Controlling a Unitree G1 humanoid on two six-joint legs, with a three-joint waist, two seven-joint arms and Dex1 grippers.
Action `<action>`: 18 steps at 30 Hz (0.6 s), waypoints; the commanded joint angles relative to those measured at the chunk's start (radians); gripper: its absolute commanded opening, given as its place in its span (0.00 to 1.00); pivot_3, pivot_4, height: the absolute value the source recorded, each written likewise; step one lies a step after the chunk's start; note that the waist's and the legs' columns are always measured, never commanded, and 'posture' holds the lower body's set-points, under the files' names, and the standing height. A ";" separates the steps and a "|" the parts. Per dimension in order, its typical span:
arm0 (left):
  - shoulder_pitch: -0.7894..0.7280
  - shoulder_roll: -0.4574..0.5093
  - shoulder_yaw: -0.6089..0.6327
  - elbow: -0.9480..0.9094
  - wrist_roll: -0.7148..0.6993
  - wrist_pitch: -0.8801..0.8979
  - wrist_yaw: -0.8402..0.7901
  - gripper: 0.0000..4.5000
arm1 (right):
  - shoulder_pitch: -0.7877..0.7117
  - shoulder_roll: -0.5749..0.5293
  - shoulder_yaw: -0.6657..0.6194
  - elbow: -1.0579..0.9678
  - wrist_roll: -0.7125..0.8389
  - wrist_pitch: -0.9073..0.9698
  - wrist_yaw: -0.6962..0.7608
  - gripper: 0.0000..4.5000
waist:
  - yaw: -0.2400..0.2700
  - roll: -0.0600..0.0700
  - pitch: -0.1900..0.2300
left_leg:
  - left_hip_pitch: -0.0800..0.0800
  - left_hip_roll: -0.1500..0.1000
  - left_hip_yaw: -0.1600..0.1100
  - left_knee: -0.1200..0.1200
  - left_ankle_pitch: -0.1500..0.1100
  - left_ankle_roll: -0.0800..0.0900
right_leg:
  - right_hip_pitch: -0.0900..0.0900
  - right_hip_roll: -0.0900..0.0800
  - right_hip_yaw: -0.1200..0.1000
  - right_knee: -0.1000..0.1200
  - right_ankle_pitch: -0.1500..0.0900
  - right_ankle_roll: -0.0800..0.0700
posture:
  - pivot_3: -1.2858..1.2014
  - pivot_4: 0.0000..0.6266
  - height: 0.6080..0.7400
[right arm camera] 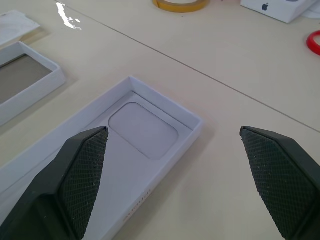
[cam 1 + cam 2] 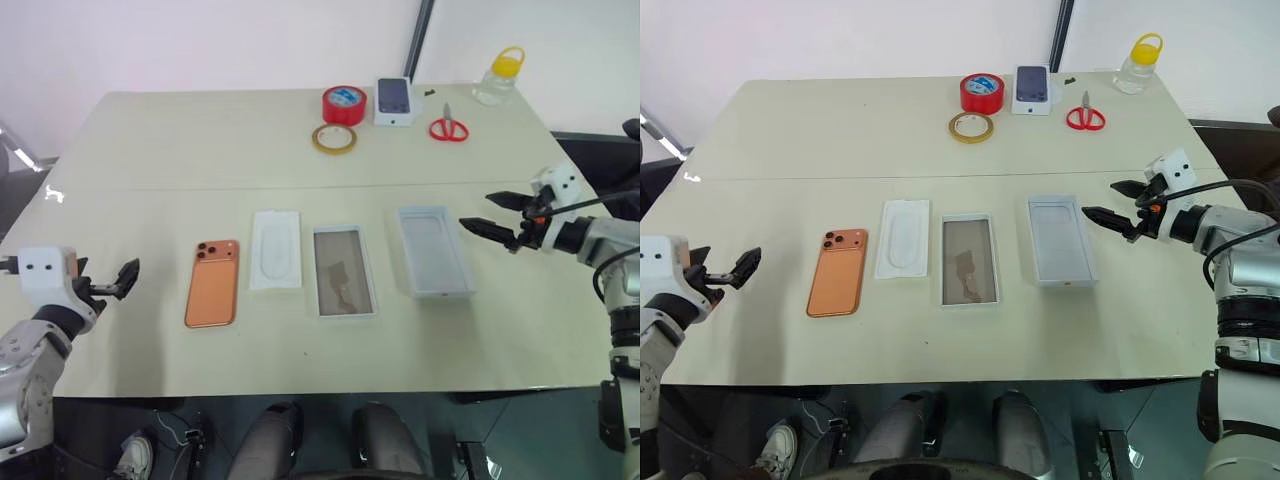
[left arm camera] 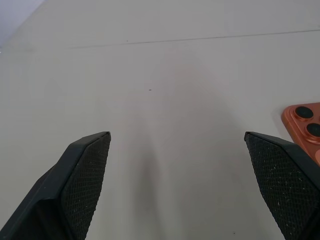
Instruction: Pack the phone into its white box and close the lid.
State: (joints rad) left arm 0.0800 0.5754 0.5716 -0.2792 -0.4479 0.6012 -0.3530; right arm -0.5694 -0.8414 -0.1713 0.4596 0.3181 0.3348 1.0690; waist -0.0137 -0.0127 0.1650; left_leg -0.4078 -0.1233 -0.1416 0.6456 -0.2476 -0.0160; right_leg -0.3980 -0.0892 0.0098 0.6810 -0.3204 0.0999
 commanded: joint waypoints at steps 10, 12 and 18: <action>-0.042 -0.005 -0.024 -0.020 -0.002 -0.009 0.000 1.00 | 0.026 -0.032 -0.039 -0.069 0.021 0.007 0.015 0.98 | 0.001 0.000 0.000 | 0.000 0.000 0.001 0.000 0.000 0.000 | 0.000 0.000 0.001 0.000 0.000 0.000 | 0.52 0.24 1.00; -0.051 0.000 -0.031 -0.021 -0.001 -0.005 0.000 1.00 | 0.037 -0.032 -0.042 -0.079 0.020 0.006 0.009 0.98 | 0.001 0.000 0.000 | 0.000 0.000 0.001 0.000 0.000 0.000 | 0.000 0.000 0.001 0.000 0.000 0.000 | 0.52 0.24 1.00; -0.113 -0.017 -0.056 -0.070 -0.048 0.070 0.028 1.00 | 0.027 -0.004 -0.017 -0.149 0.029 0.030 0.000 0.98 | 0.001 0.000 0.000 | 0.000 0.000 0.001 0.000 0.000 0.000 | 0.000 0.000 0.001 0.000 0.000 0.000 | 0.52 0.24 1.00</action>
State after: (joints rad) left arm -0.0220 0.5530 0.5201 -0.3025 -0.4753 0.6566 -0.3319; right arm -0.5196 -0.8426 -0.1724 0.3654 0.3250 0.3624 1.0749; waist -0.0128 -0.0128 0.1651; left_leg -0.4079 -0.1231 -0.1406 0.6459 -0.2476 -0.0159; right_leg -0.3986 -0.0888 0.0110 0.6814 -0.3203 0.1000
